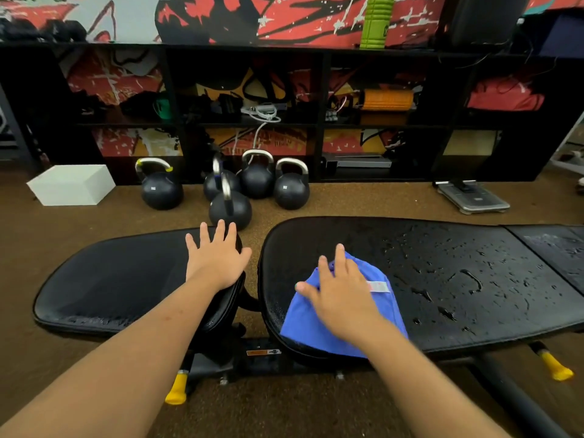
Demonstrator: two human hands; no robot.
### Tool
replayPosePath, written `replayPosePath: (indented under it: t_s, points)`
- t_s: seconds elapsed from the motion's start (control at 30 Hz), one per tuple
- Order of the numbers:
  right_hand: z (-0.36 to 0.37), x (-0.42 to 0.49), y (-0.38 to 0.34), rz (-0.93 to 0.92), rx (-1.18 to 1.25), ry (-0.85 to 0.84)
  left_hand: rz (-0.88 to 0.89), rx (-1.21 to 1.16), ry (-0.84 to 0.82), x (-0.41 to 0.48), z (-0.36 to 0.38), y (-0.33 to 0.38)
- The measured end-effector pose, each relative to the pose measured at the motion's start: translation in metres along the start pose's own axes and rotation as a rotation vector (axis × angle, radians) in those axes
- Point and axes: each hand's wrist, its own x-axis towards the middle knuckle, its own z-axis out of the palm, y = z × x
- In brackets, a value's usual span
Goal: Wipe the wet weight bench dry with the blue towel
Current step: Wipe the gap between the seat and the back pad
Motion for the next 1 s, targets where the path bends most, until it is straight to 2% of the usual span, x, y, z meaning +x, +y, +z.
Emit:
replayPosePath:
  t_s: [0.07,0.17,0.23,0.3,0.37,0.43,0.5,0.57,0.63,0.67,0.77,0.9,1.0]
  points:
    - [0.016,0.019,-0.005,-0.055,0.0,0.102,0.004,-0.006,0.004,0.0,0.0,0.0]
    - [0.007,0.055,-0.004,-0.239,0.245,0.113,0.001,-0.014,-0.003,0.0,0.0,0.0]
    - [-0.002,0.062,0.002,-0.286,0.415,0.183,0.023,-0.04,-0.01,-0.004,-0.003,-0.001]
    - [0.003,0.053,0.008,-0.18,0.284,0.277,0.105,-0.178,0.075,-0.012,-0.007,0.004]
    - [0.015,0.028,0.014,-0.069,0.032,0.188,0.189,-0.469,0.206,-0.027,-0.013,0.021]
    - [0.025,-0.002,0.017,-0.093,-0.057,0.175,0.279,-0.702,0.347,-0.045,-0.021,0.052]
    - [0.026,-0.026,0.018,-0.161,-0.06,0.231,0.426,-0.731,0.335,-0.049,-0.021,0.091]
    - [0.021,-0.032,0.024,-0.205,-0.058,0.137,0.567,-0.6,0.154,-0.036,-0.017,0.12]
    - [0.014,-0.019,0.03,-0.185,-0.081,0.107,0.538,-0.51,0.029,-0.018,-0.012,0.13]
    - [0.009,-0.003,0.034,-0.161,-0.08,0.123,0.473,-0.575,0.06,-0.01,-0.01,0.128]
    - [-0.002,0.069,0.052,-0.071,-0.048,0.093,0.198,-0.781,0.287,0.004,-0.006,0.114]
    - [-0.012,0.134,0.066,-0.007,-0.063,0.043,0.196,-0.767,0.318,0.008,0.006,0.115]
    - [-0.004,0.111,0.054,-0.025,-0.055,0.06,0.202,-0.823,0.329,0.008,0.006,0.115]
